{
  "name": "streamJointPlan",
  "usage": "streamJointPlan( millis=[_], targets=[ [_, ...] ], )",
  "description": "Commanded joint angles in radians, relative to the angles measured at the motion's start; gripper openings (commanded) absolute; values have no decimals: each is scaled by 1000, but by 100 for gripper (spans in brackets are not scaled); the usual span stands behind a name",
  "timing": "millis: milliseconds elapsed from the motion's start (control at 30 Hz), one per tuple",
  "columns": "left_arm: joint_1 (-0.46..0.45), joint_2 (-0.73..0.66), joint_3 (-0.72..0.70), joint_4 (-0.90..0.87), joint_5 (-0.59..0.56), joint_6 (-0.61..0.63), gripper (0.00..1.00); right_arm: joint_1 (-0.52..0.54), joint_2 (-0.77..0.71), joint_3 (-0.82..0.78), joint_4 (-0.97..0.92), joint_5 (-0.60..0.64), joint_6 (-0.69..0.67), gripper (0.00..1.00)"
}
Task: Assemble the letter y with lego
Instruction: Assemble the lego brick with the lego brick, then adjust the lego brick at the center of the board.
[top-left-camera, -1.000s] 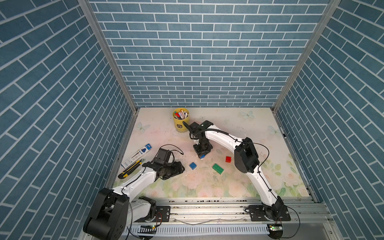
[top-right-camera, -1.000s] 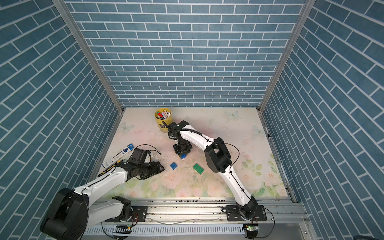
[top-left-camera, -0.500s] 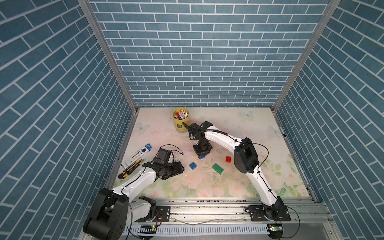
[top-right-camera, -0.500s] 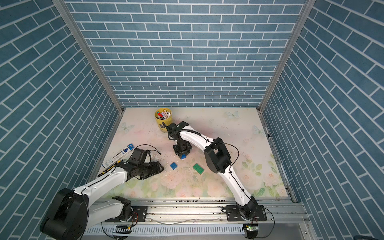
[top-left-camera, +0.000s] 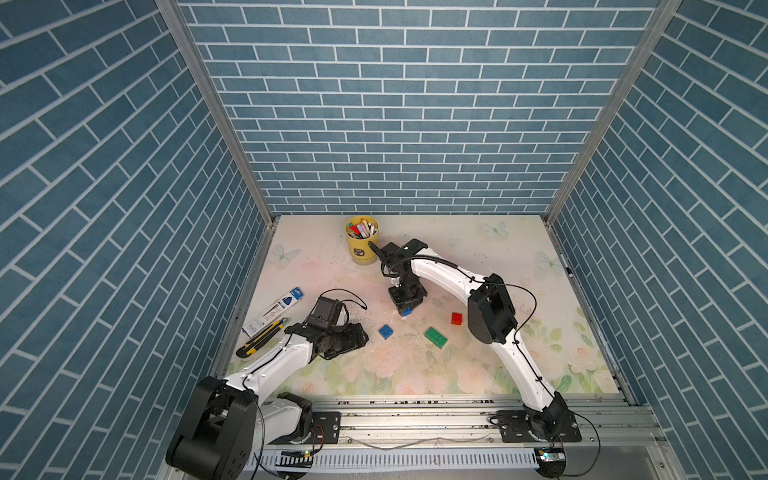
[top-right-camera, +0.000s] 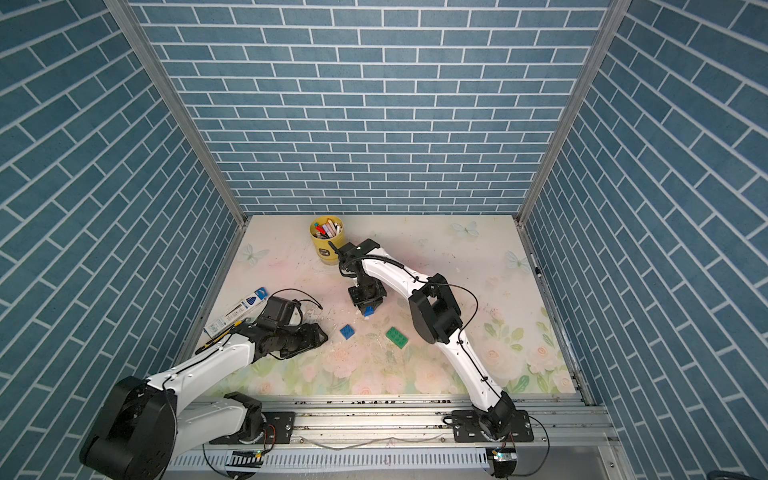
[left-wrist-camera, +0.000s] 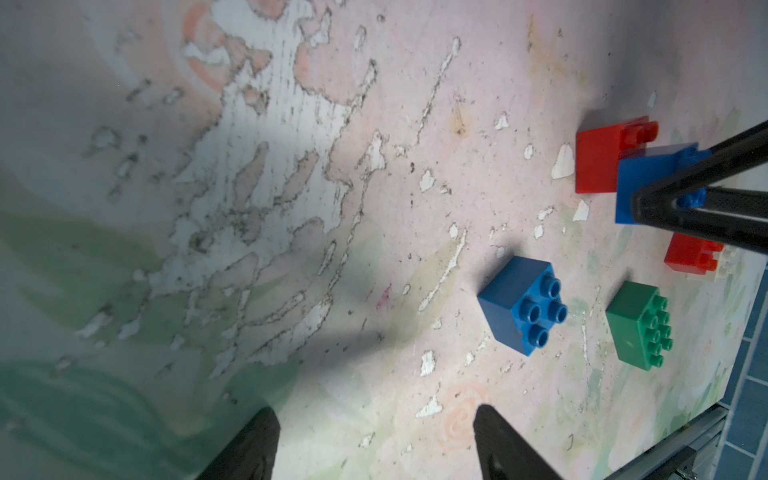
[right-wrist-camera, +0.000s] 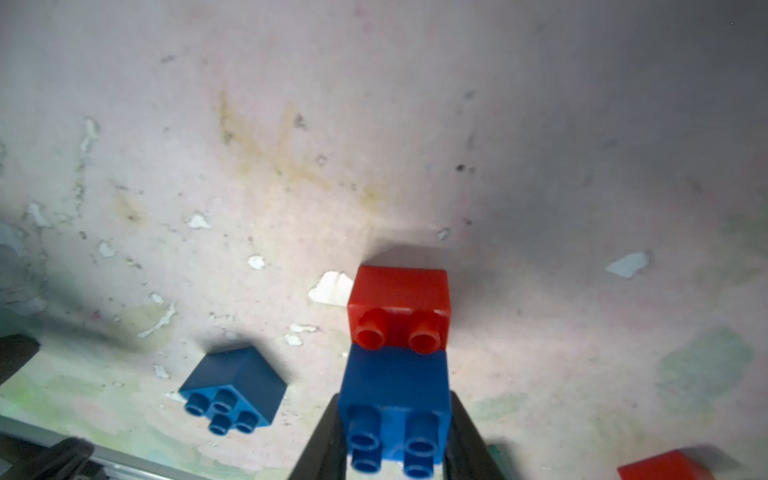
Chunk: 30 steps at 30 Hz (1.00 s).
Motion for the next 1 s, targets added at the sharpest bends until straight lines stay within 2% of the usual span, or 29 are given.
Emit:
streamJointPlan(
  millis=[0, 200, 333, 500, 700, 967],
  targets=[
    [-11, -1, 11, -40, -15, 9, 77, -47, -19, -61, 22, 91, -22, 25],
    [-18, 3, 19, -47, -22, 9, 77, -64, -25, -79, 37, 96, -39, 30],
    [-22, 6, 26, -55, -23, 9, 77, -64, -35, -80, 49, 103, -30, 50],
    [-34, 11, 47, -67, -29, 14, 77, -63, -110, -143, 84, 123, -17, 61],
    [-59, 35, 86, -77, -35, 20, 77, -63, -278, -301, 141, 168, 24, 63],
    [-125, 73, 163, -110, -61, 42, 77, -40, -555, -689, 308, 150, 118, 63]
  ],
)
